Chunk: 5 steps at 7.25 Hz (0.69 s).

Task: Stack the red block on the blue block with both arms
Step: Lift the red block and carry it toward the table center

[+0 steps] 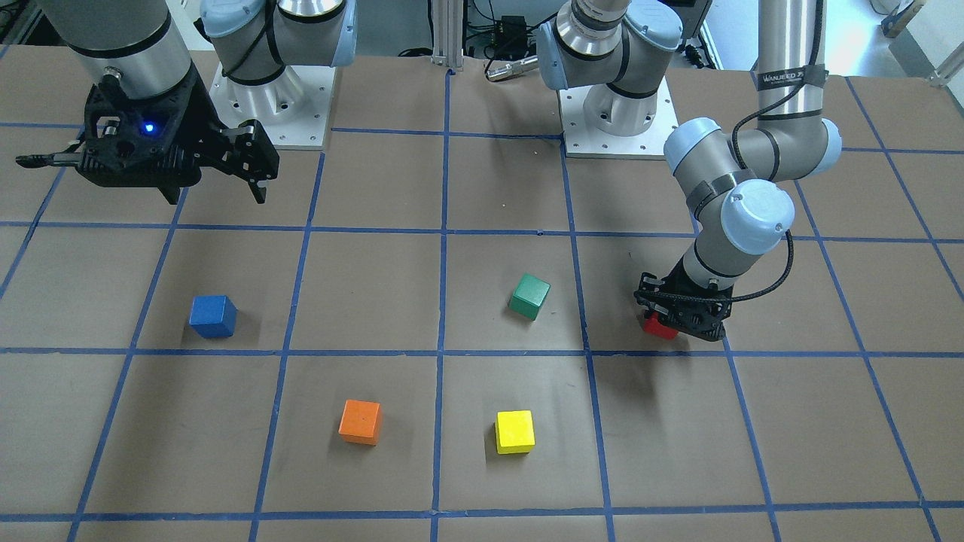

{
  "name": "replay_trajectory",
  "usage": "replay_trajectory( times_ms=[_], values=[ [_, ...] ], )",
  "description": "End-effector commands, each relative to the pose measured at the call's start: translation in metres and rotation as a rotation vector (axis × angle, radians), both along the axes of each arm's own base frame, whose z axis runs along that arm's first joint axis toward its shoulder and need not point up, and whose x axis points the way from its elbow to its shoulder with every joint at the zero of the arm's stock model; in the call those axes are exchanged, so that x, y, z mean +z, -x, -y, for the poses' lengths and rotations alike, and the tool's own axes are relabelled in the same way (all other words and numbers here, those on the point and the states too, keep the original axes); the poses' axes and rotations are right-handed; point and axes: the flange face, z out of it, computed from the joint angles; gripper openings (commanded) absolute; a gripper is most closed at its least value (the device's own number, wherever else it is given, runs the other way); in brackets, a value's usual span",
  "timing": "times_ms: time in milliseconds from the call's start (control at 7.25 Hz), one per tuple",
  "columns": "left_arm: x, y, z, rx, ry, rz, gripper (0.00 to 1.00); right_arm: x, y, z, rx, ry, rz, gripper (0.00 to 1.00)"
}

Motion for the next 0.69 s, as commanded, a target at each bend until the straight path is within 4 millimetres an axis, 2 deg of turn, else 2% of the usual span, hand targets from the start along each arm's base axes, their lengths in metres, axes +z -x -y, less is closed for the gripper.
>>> replay_trajectory(
  times_ms=[0,138,276,414,552],
  values=[
    [0.005,0.008,0.001,-0.001,0.004,0.002,0.09,0.000,0.001,0.000,0.000,0.001,0.000,1.00],
    [0.027,0.023,0.002,0.003,0.039,0.011,0.02,0.000,0.000,0.000,0.002,-0.001,0.000,1.00],
    [0.041,0.044,0.014,0.079,0.029,0.012,0.01,0.000,0.000,0.000,0.002,0.001,0.000,1.00],
    [0.061,0.091,0.030,0.121,0.027,0.011,0.01,0.000,0.000,0.000,0.002,0.001,0.000,1.00],
    [0.095,0.136,0.049,0.167,0.047,0.006,0.01,0.000,0.000,0.000,0.000,0.001,0.000,1.00]
  ],
)
